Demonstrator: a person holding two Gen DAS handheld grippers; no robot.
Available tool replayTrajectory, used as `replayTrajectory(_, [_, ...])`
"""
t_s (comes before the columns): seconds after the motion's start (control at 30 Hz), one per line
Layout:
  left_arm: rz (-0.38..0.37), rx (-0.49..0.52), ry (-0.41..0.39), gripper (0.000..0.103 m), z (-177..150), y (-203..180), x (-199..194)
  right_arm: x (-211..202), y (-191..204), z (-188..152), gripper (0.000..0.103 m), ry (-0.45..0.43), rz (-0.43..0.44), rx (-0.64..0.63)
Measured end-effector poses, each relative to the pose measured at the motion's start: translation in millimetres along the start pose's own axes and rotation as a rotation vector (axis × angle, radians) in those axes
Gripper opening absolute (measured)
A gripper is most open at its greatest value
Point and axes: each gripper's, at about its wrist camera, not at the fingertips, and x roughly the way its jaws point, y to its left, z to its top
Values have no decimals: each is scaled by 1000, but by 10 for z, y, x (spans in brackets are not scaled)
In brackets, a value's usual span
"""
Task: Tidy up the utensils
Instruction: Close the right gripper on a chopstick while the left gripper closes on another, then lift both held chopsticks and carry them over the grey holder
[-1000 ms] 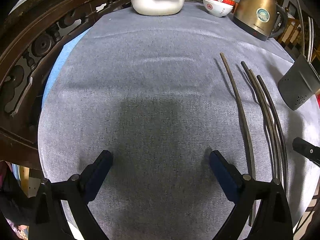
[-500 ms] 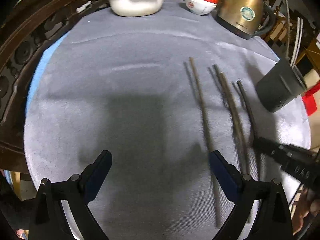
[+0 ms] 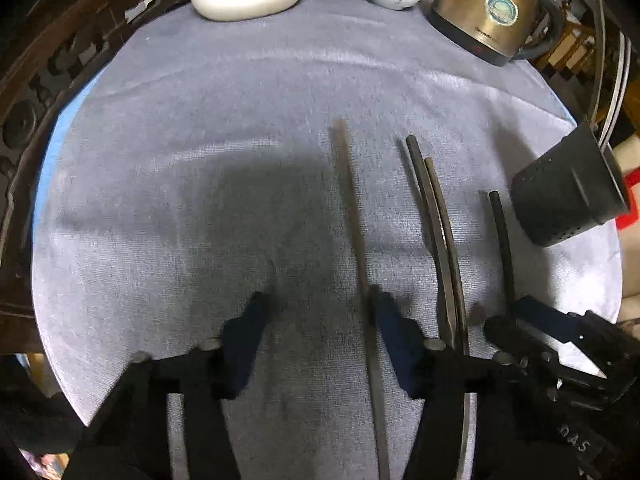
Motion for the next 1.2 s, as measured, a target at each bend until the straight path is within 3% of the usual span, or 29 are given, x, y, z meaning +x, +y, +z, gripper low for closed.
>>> replayTrajectory(0.03, [9,15,-6,27,-5,-18,-2,15,35,26,27,-4,-25,-5])
replayTrajectory(0.07, [17,25,-5,10,-14,-19,-4,23,35,33,18,-1,-44,-11])
replayTrajectory(0.1, [9,37,4,10,-28,-4,-5,28,16,39,10,7,-44,-13])
replayTrajectory(0.13, [-10,55,16,7,-48,15,-12,33,-8,48,8,17,-37,-8])
replayTrajectory(0.3, [-8,139,65,7,-158,65,-41,-1,-113,-22,9,81,-34,-42])
replayTrajectory(0.47, [15,142,80,7,-249,111,-93,15,-221,33,9,127,-11,-16])
replayTrajectory(0.73, [33,158,83,7,-201,-74,-52,109,-171,175,10,156,-14,-16])
replayTrajectory(1.2, [29,164,77,7,-162,-4,-37,161,-135,203,10,159,-25,-32])
